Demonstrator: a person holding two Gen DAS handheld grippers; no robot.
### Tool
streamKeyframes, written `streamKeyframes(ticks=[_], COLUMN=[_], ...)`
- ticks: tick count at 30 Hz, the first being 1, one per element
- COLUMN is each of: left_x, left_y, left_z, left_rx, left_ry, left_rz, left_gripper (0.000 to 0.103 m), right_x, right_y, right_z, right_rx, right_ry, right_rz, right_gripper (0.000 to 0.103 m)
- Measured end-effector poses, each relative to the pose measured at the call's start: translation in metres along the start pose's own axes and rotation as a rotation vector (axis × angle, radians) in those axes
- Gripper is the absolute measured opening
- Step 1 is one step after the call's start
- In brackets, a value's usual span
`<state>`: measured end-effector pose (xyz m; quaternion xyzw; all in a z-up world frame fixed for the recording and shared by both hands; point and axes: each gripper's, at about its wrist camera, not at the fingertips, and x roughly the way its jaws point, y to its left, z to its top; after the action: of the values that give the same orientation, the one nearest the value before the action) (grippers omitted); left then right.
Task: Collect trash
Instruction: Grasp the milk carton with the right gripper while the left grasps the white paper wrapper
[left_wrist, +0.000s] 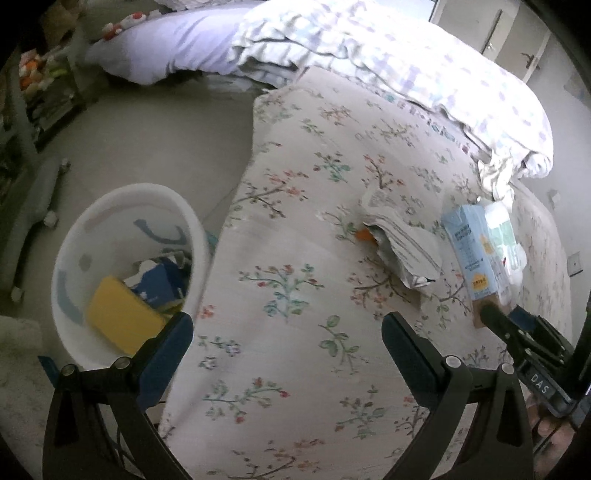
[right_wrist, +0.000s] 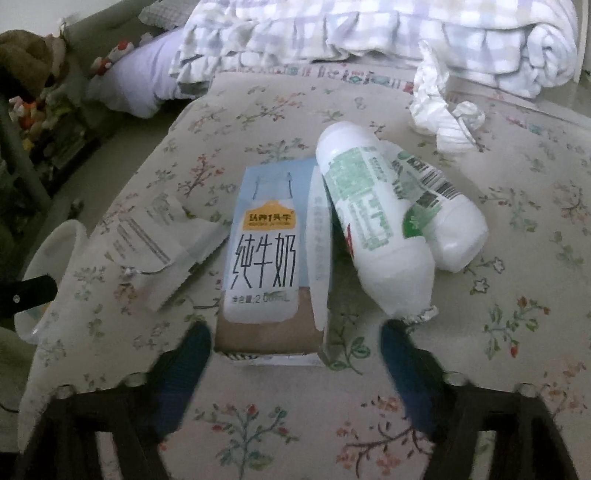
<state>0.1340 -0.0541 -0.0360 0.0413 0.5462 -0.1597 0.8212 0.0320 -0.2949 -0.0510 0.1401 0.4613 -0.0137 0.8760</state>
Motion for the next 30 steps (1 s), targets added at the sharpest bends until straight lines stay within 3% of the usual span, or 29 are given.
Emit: streamKeyframes(ticks=[2,7,11,15,19,29,30], left_x=[0.002,0.005,0.012,0.017,0.022,0.038,0.038], left_y=[-0.005,-0.019,-0.033,-0.051,-0.065,-0.083,-0.084], left_z=[0.000,0.004,0.009,0.014,0.018,0.018,0.018], left_rx=[0.006,-0.017,-0.067,-0.074,-0.075,-0.059,-0.050], left_ry=[0.002,-0.011,-0.009,-0.020,-0.035,-0.014,-0.014], left_rz=[-0.005,-0.041,-0.130,-0.197,-0.210,-0.175,-0.170], left_gripper=[0.103,0.103,0.101,0.082,0.067,0.049,0.042], right_x=[0.004,-0.007,-0.032,-0.062,-0.088,-0.112,-0.113], right_y=[0.000,0.002,0.001,-0.010,-0.028,-0.076,-0.081], right_z=[-0.001,-0.004,-0.003,-0.002,0.000,-0.010,-0.012], right_rx=[-0.001,-0.007,-0.023,-0.006,0.039,0.126,0.131], right_ry=[0.001,-0.041,-0.099,-0.153,-0.199,-0.226,-0.224], right_rz=[0.014,0.044,0.058,0.079,0.089,0.041,0.035], right_gripper=[0.057,0.055,0.054,0.054,0.054,0.054,0.054])
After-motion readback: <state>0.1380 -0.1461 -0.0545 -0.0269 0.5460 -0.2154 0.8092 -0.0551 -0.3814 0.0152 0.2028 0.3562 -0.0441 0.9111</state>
